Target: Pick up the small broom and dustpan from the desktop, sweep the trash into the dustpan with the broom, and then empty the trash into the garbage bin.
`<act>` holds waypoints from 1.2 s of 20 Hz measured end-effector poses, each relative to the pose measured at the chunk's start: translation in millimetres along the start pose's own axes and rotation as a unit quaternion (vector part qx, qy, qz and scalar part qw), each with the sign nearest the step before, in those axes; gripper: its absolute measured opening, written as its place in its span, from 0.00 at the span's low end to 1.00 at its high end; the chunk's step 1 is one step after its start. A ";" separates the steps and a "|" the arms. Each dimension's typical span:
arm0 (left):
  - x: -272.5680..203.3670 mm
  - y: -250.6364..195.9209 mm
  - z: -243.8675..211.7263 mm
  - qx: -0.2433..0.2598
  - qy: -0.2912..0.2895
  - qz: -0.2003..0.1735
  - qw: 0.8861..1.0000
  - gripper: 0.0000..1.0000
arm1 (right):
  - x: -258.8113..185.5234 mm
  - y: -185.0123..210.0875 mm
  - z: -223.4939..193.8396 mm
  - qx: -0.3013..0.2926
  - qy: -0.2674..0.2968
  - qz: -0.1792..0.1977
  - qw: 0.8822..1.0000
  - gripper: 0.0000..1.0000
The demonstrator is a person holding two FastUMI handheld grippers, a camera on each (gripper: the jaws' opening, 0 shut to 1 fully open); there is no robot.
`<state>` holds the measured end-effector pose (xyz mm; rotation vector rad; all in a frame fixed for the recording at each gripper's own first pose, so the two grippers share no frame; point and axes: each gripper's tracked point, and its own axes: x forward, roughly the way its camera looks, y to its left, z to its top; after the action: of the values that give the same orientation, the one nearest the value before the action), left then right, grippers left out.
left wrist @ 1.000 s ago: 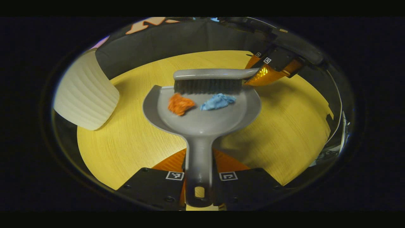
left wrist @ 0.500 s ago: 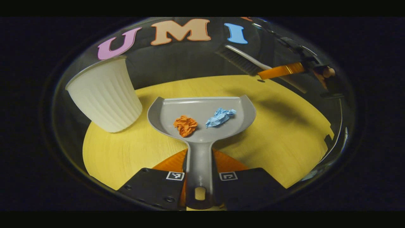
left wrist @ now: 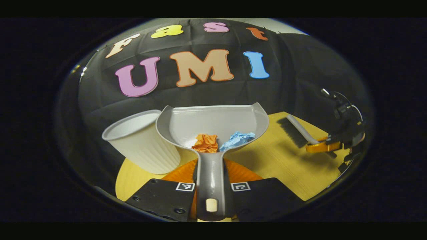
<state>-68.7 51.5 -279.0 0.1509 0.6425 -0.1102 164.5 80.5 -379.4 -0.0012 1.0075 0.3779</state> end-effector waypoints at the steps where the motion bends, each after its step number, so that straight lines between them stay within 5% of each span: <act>1: -2.4 0.8 1.3 0.009 -0.007 0.014 1.000 0.26 | -1.7 -1.6 3.5 0.002 0.001 0.002 1.000 0.15; 8: 0.8 16.3 -1.6 0.061 0.001 0.135 0.989 0.24 | -6.4 -2.1 6.5 0.007 0.011 0.027 1.000 0.15; 13: -2.2 29.8 -5.0 0.135 0.053 0.211 0.967 0.25 | -6.8 -0.4 6.4 0.002 0.032 0.026 0.999 0.15; 18: -8.9 36.1 -8.1 0.294 0.124 0.243 0.916 0.24 | -6.0 -1.6 5.7 -0.011 0.042 0.019 0.999 0.15; 24: -14.2 37.8 -7.3 0.511 0.170 0.224 0.812 0.24 | -8.0 -4.5 8.3 -0.024 0.049 0.009 0.998 0.15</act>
<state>-78.7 90.8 -272.2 1.3934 0.8346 0.0421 168.9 75.2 -369.1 -0.0547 1.0950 0.4225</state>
